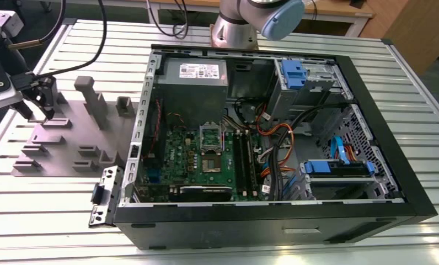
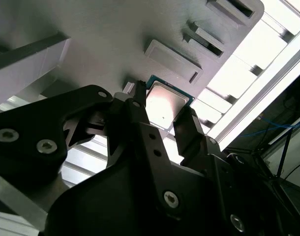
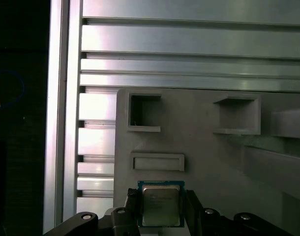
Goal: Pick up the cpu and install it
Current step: 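Pick up the cpu and move it towards the insertion slot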
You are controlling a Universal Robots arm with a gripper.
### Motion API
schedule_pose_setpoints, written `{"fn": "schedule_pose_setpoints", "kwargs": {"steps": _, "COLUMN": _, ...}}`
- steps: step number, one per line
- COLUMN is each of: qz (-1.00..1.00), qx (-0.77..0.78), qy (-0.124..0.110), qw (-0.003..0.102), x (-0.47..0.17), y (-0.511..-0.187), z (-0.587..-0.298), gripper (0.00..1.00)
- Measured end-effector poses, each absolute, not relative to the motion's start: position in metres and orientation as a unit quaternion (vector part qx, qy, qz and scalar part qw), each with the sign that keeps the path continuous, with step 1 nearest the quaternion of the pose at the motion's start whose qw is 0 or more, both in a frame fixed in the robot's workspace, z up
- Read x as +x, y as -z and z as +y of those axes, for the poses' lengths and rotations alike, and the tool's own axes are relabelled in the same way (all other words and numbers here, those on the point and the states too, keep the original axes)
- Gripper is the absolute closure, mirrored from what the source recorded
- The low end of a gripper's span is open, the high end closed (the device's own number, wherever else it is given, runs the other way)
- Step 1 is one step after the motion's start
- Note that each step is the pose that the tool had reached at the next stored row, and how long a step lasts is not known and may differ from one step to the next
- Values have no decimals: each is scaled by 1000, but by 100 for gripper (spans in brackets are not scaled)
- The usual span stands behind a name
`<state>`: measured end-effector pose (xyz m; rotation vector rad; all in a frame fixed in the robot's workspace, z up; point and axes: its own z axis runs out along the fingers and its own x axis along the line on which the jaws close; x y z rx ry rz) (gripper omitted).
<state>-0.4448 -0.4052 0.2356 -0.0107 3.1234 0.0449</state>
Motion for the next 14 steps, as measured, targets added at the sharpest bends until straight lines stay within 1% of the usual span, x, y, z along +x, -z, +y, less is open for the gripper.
{"fn": "schedule_pose_setpoints", "kwargs": {"steps": 14, "qz": 1000, "qx": -3, "qy": -14, "qw": 9, "x": -445, "y": -239, "z": -405, "gripper": 53}}
